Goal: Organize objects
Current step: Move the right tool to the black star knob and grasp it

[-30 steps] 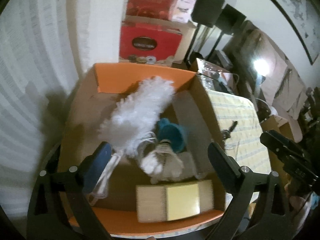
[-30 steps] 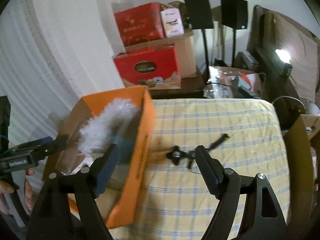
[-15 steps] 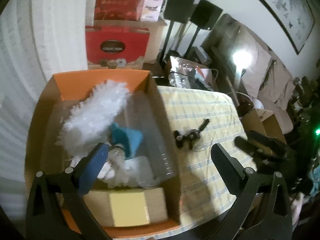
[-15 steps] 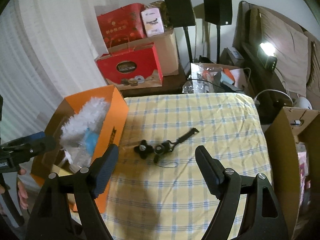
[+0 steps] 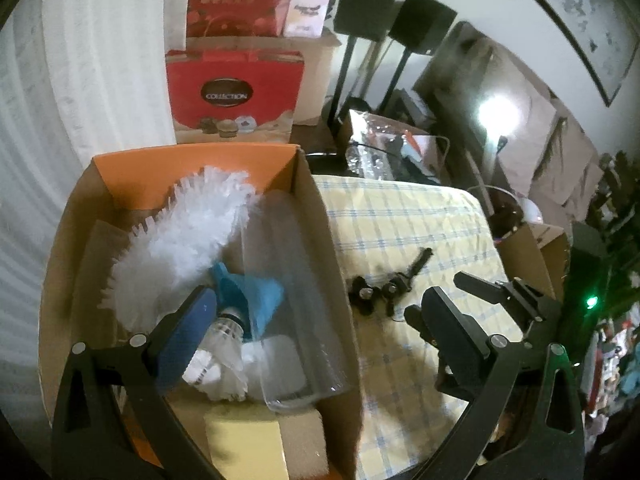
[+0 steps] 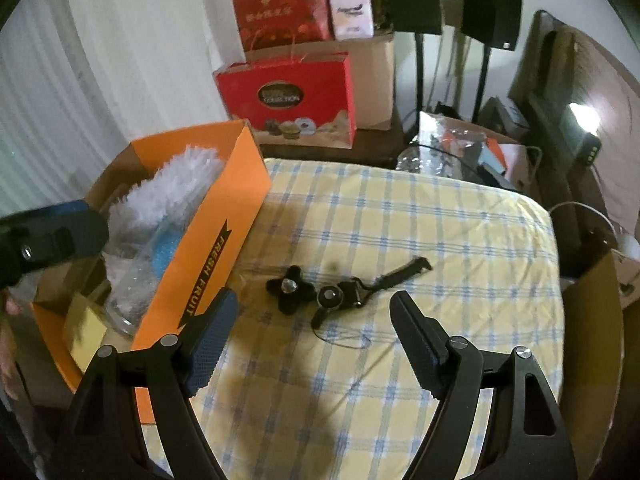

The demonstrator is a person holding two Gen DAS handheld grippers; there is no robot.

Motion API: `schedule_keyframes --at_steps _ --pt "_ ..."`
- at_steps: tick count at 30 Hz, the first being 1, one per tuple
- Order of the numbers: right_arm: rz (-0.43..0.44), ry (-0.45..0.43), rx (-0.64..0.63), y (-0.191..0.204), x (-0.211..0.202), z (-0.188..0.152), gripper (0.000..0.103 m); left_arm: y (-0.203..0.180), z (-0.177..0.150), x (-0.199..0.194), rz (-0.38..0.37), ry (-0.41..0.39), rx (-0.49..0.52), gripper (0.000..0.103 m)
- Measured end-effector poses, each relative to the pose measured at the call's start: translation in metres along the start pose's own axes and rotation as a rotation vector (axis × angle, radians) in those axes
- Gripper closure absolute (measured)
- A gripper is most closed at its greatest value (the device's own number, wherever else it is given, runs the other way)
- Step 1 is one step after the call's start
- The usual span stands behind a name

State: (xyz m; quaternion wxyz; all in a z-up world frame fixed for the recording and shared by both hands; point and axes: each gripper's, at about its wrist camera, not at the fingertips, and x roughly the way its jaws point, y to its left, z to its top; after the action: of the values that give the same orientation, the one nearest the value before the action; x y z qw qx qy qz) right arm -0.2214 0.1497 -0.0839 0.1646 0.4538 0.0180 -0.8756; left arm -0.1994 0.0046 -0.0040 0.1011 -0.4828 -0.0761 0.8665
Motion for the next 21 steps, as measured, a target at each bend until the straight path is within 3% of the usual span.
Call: schedule_keyframes --at_steps 17,21 --pt "0.083 0.060 -0.268 0.019 0.067 -0.005 0.032 0.009 0.007 0.019 0.019 0.012 -0.014 0.001" --pt "0.092 0.079 -0.285 0.018 0.078 -0.004 0.042 0.011 0.008 0.019 0.021 0.012 -0.022 0.001"
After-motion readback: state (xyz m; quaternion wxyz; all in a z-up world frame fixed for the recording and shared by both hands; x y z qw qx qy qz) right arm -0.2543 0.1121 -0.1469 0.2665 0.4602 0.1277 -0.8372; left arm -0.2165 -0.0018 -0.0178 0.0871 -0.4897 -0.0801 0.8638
